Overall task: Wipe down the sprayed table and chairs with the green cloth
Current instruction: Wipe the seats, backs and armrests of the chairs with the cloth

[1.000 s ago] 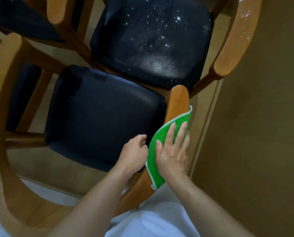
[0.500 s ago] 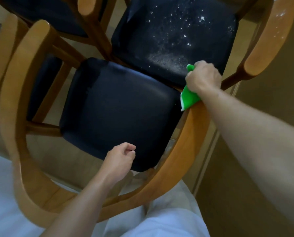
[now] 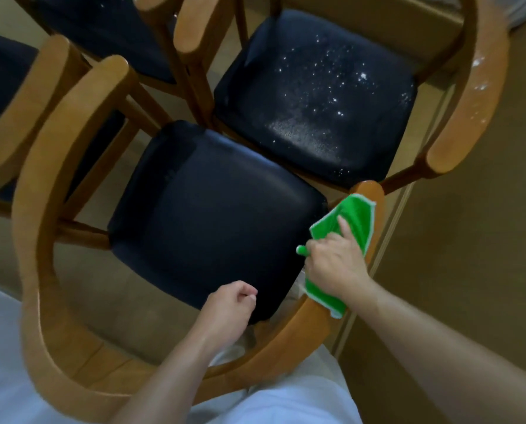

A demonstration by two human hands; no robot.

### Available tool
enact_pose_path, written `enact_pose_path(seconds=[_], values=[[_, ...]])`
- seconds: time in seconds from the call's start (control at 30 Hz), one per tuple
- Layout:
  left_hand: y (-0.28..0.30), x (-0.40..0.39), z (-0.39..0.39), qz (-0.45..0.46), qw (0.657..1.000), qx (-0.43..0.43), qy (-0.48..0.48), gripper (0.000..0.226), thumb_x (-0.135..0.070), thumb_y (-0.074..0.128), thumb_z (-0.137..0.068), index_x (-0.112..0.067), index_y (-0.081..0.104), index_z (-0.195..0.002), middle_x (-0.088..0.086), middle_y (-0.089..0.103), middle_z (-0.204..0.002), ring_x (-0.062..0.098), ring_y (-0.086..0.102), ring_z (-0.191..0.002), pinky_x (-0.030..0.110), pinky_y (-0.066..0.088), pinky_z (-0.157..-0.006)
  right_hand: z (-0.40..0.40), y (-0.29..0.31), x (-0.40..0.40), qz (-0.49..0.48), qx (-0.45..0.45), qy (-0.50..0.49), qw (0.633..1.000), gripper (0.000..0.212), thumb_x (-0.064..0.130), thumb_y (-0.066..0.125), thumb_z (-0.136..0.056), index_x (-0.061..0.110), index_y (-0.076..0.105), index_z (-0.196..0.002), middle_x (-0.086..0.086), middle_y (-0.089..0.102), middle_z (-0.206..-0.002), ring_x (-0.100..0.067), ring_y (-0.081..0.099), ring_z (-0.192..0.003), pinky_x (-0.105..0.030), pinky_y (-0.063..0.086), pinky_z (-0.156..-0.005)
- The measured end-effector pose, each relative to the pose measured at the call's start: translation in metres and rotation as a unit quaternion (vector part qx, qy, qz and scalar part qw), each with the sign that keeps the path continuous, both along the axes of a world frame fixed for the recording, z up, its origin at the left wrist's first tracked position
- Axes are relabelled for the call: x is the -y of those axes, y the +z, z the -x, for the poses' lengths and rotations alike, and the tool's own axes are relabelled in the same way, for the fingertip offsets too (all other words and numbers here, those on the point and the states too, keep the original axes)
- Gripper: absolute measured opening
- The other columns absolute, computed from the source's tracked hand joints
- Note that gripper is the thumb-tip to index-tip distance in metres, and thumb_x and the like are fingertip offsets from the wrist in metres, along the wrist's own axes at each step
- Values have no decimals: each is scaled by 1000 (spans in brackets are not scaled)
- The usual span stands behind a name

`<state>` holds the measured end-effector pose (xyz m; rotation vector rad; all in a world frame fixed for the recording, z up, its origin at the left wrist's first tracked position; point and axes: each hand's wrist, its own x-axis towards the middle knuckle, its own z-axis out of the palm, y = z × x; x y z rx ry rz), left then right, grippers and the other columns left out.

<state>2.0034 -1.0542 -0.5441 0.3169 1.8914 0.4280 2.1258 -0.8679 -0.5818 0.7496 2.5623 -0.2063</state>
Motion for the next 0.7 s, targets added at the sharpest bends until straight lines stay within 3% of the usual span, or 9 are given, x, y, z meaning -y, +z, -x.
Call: enact_pose_path(seconds=[0.1,0.17,0.27,0.37,0.43,0.53,0.63,0.7], values=[[3,-4,7,-11,1000,-1,-5,16,-28,48,-96,-39,61,-97,-13,67,-98,4,63,-92,23,50,-79,-8,2,28,61,-2,25,998,27,37,41,-88,26,64,-82,3,71,-83,-21,64,-93,-42,1,-113],[7,-4,12,-19,1000,0,-7,16,-29,48,-96,-39,60,-96,-13,67,-98,4,63,-91,24,51,-80,-8,6,22,59,3,27,998,33,38,37,-94,23,66,-94,-1,70,-104,-23,59,-111,-42,3,-115],[12,-1,21,-27,1000,2,-12,16,-31,47,-97,-40,59,-98,-14,66,-98,3,62,-89,21,50,-74,-5,11,-18,16,15,-4,1000,43,42,34,-97,21,66,-117,-7,44,-148,-25,26,-144,-49,1,-118],[8,1,30,-26,1000,5,-5,16,-32,46,-97,-40,59,-100,-13,67,-96,3,64,-87,21,51,-73,6,11,-62,-29,32,-38,998,43,40,35,-98,20,63,-124,-8,31,-156,-26,8,-149,-53,0,-117],[2,1,31,-20,1000,13,0,15,-31,47,-97,-40,60,-99,-13,68,-94,3,64,-84,22,51,-72,20,6,-74,-42,33,-67,996,41,37,35,-99,19,65,-118,-8,48,-144,-29,17,-146,-56,4,-117],[-11,-2,28,0,1000,30,6,15,-30,48,-97,-39,60,-98,-13,67,-97,2,63,-88,20,48,-72,39,-4,-72,-84,27,-81,993,34,36,38,-96,19,67,-95,-4,71,-103,-31,46,-123,-60,8,-112],[-18,-11,24,43,998,38,27,15,-29,50,-95,-37,62,-94,-13,67,-96,2,62,-89,22,50,-78,47,-9,-75,-122,18,-56,991,29,35,42,-91,21,62,-74,-4,71,-74,-27,63,-85,-54,23,-103],[-18,-22,25,69,996,43,37,15,-29,51,-95,-36,63,-93,-13,68,-94,1,63,-87,22,51,-80,50,-9,-85,-101,46,-32,993,26,34,44,-87,22,58,-69,-4,71,-72,-23,65,-74,-43,30,-93]])
